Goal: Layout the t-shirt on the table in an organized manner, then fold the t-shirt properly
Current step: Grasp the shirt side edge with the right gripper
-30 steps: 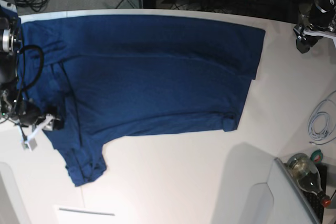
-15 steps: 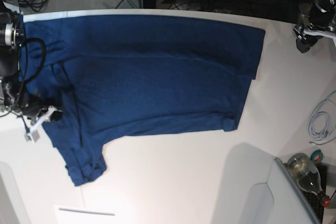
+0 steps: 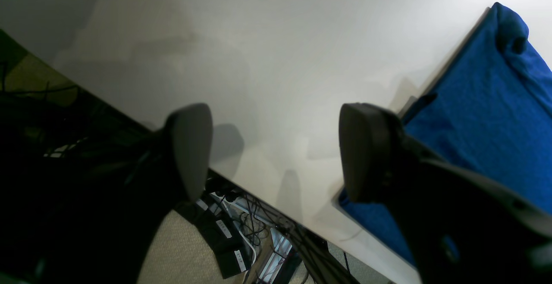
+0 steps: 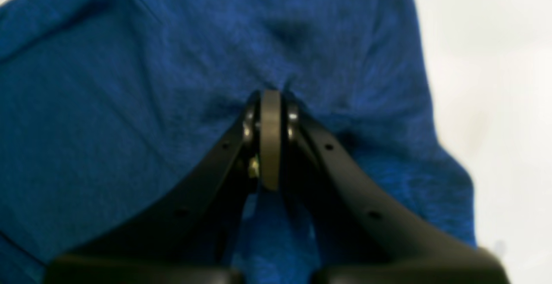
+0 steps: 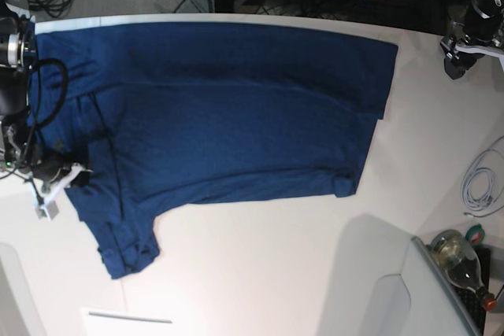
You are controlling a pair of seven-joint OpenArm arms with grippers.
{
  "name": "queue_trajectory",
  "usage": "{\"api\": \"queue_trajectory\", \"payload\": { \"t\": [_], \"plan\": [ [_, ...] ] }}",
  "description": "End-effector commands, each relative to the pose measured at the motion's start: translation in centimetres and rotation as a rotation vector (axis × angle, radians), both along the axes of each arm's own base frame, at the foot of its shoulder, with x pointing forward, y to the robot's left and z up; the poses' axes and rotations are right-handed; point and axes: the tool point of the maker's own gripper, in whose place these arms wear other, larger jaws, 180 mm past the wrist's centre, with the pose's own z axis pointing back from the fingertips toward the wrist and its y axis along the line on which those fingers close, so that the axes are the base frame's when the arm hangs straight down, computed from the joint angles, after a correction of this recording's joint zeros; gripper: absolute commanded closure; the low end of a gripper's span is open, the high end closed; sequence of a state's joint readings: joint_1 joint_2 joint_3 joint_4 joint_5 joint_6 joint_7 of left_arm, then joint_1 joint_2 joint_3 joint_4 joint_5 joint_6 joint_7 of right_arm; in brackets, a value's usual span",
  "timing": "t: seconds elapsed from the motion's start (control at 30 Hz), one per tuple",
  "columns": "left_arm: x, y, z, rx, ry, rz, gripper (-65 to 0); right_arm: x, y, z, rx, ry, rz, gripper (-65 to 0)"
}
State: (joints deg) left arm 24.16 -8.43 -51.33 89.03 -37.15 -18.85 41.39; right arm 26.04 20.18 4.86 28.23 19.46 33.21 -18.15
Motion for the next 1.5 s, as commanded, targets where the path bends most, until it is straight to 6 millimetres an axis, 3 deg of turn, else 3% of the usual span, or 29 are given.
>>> {"api": "queue_trajectory", "payload": {
  "t": [0.0, 0.1, 0.23, 0.3, 0.37, 0.5, 0.67, 0.87, 1.27, 1.33, 1.47],
  "plan": [
    [0.3, 0.7, 1.0, 0.025, -0.026, -0.005, -43.9, 1.9, -1.0, 2.1, -0.002, -0.071, -0.014, -0.2],
    [0.4, 0.7, 1.0, 0.025, -0.028, -0.005, -43.9, 1.9, -1.0, 2.1, -0.002, -0.071, -0.014, -3.5],
    [0.5, 0.6, 1.1, 0.025, -0.03, -0.006, -43.9, 1.7, -1.0, 2.0, -0.002, -0.069, -0.014, -20.1],
    [0.5, 0.6, 1.1, 0.025, -0.03, -0.006, -43.9, 1.7, -1.0, 2.0, -0.002, -0.069, -0.014, -24.2],
    [0.6, 0.6, 1.1, 0.025, -0.032, -0.006, -43.9, 1.6, -1.0, 1.9, -0.002, -0.065, -0.013, -20.4],
    [0.6, 0.6, 1.1, 0.024, -0.032, -0.007, -43.9, 1.6, -1.1, 1.7, -0.011, -0.058, -0.021, 0.0],
    [0.6, 0.6, 1.1, 0.025, -0.032, -0.008, -43.9, 1.7, -2.0, 1.6, -0.039, -0.052, -0.068, 0.0],
    [0.6, 0.6, 1.1, 0.025, -0.032, -0.008, -43.9, 2.3, -1.8, 3.1, -0.066, -0.118, -0.044, 0.0],
    [0.7, 0.4, 1.0, 0.023, -0.031, -0.012, -43.9, 1.2, -1.3, 3.3, -0.097, -0.098, 0.006, 0.0],
    [0.7, 0.4, 1.0, 0.023, -0.031, -0.012, -43.9, 1.2, -1.3, 3.3, -0.097, -0.097, 0.006, -3.0],
    [0.7, 0.4, 1.0, 0.023, -0.031, -0.012, -43.9, 1.1, -1.3, 3.2, -0.097, -0.095, 0.006, -16.8]
  ]
}}
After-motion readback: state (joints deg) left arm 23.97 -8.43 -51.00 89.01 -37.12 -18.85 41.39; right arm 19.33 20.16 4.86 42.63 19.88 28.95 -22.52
